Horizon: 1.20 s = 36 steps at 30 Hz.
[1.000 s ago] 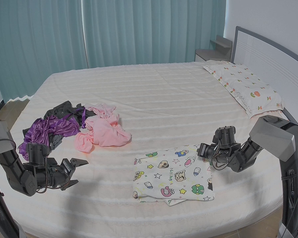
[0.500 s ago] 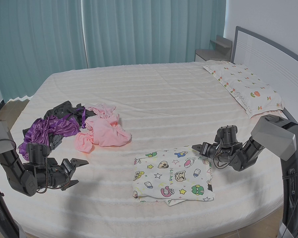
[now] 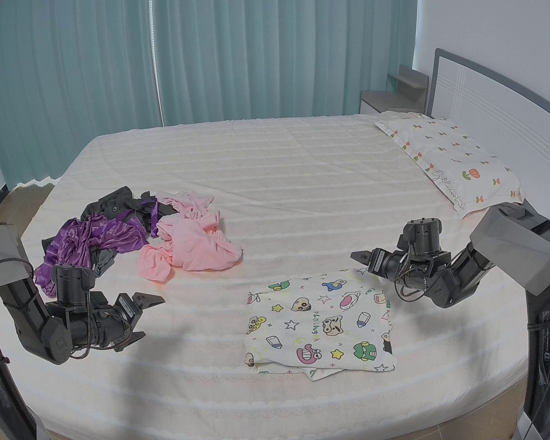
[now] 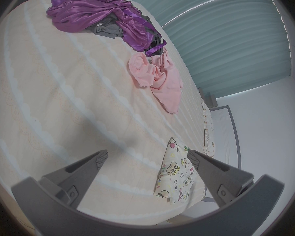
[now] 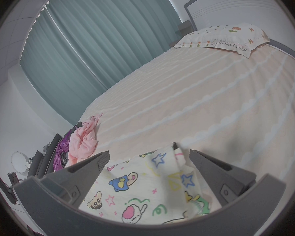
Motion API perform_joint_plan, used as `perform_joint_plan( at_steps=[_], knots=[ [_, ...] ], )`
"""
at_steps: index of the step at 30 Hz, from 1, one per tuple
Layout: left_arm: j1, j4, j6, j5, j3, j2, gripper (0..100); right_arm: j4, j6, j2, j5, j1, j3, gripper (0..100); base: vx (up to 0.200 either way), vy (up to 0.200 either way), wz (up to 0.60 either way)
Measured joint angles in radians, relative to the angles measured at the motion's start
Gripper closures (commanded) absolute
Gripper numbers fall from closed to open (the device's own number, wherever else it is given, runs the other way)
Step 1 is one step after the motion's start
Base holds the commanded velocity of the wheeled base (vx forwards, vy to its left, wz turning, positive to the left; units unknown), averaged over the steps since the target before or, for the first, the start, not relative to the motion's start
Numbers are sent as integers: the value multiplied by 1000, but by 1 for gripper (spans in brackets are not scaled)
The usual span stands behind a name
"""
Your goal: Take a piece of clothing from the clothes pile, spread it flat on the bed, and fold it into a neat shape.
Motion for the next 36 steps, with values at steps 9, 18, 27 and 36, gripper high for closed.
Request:
perform_joint_plan(
  at_steps=[9,18,27,36],
  knots=[
    [-2,-14,0,1,8,11,0,1,-2,39,0,28,-1,0,0,0,0],
    [-2,-14,0,1,9,13,0,0,-2,47,-3,21,0,100,0,0,0],
    [-2,-16,0,1,11,13,0,0,-2,48,-11,-8,4,100,0,0,0],
    [-2,-16,1,1,12,13,0,-11,0,49,-60,-49,-9,100,0,0,0]
  ],
)
